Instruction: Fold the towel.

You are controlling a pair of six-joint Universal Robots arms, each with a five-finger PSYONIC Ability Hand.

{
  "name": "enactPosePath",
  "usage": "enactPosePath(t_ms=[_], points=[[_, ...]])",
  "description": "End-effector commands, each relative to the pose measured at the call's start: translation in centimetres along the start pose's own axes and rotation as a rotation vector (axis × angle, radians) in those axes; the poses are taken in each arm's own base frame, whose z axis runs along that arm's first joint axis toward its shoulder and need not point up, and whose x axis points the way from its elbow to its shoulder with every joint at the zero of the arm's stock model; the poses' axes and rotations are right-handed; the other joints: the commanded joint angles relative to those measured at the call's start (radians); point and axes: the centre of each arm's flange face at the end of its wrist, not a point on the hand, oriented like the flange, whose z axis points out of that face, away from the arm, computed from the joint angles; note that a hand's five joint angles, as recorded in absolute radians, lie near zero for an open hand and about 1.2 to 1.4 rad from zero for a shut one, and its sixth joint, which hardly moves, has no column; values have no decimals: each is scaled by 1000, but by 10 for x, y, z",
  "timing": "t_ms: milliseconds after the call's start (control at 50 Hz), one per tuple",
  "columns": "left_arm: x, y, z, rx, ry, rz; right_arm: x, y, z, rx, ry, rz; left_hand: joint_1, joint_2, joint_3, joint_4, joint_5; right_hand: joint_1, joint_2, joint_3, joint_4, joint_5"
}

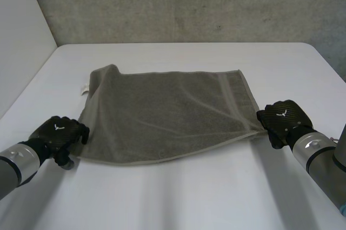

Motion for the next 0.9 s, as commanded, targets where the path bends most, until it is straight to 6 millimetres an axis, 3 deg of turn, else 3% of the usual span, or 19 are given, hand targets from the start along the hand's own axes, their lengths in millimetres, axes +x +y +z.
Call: enactPosePath(t_ms=[20, 200, 300, 440, 460, 480, 500, 520, 540, 560, 580, 600, 620, 640, 680, 740, 800, 900], points=[[1, 4, 3, -9, 5, -8, 0, 1, 0, -1, -1, 0, -36, -35, -35, -35, -204, 73, 62, 67, 66, 41], [-1, 8, 10, 11, -9, 24, 1, 1, 1, -3, 2, 1, 141, 141, 141, 141, -28, 73, 62, 67, 66, 41], [-4, 2, 15, 43, -22, 51, 1, 1, 1, -5, 6, 0, 592, 592, 592, 592, 423, 73, 62, 67, 66, 41], [-10, -10, 13, 78, -48, 67, 15, -10, 0, 22, 48, -3, 592, 593, 593, 593, 424, 73, 62, 67, 66, 41], [-12, -21, 7, 104, -68, 81, 15, -10, 0, 22, 48, -3, 592, 593, 593, 593, 424, 73, 62, 67, 66, 41], [-12, -21, 7, 104, -68, 81, 24, -24, -7, 63, 82, -13, 592, 593, 593, 593, 424, 73, 62, 67, 66, 41], [-15, -38, -4, 156, -102, 112, 34, -43, -19, 122, 118, -30, 592, 593, 593, 593, 424, 73, 62, 67, 66, 41], [-17, -55, -15, 210, -132, 133, 34, -43, -20, 123, 119, -30, 592, 593, 593, 593, 424, 73, 62, 67, 66, 41], [-17, -55, -15, 211, -132, 134, 42, -61, -33, 170, 150, -41, 592, 593, 593, 593, 424, 73, 62, 67, 66, 41], [-19, -72, -27, 269, -161, 144, 51, -77, -46, 209, 178, -50, 592, 593, 593, 593, 424, 73, 62, 67, 66, 41], [-22, -89, -38, 332, -190, 145, 51, -78, -46, 210, 178, -51, 592, 593, 593, 593, 424, 73, 62, 67, 66, 41], [-22, -89, -38, 333, -190, 145, 60, -93, -59, 239, 201, -59, 592, 593, 593, 593, 424, 73, 62, 67, 66, 41], [-27, -108, -52, 403, -223, 132, 67, -103, -68, 242, 206, -59, 592, 593, 593, 593, 424, 73, 62, 67, 66, 41], [-27, -108, -52, 404, -223, 132, 67, -103, -69, 242, 206, -59, 592, 593, 593, 593, 424, 73, 62, 67, 66, 41], [-34, -136, -75, 510, -258, 94, 74, -109, -75, 226, 195, -55, 592, 593, 593, 593, 424, 73, 62, 67, 66, 41], [-34, -144, -86, 514, -247, 53, 83, -113, -85, 175, 155, -45, 592, 593, 593, 593, 424, 73, 62, 67, 66, 41], [-29, -137, -88, 450, -212, 16, 91, -113, -89, 134, 120, -30, 592, 593, 593, 593, 424, 73, 62, 67, 66, 41], [-16, -121, -86, 355, -152, -42, 84, -86, -81, 3, 5, -94, 592, 593, 593, 593, 424, 73, 62, 67, 66, 41]])
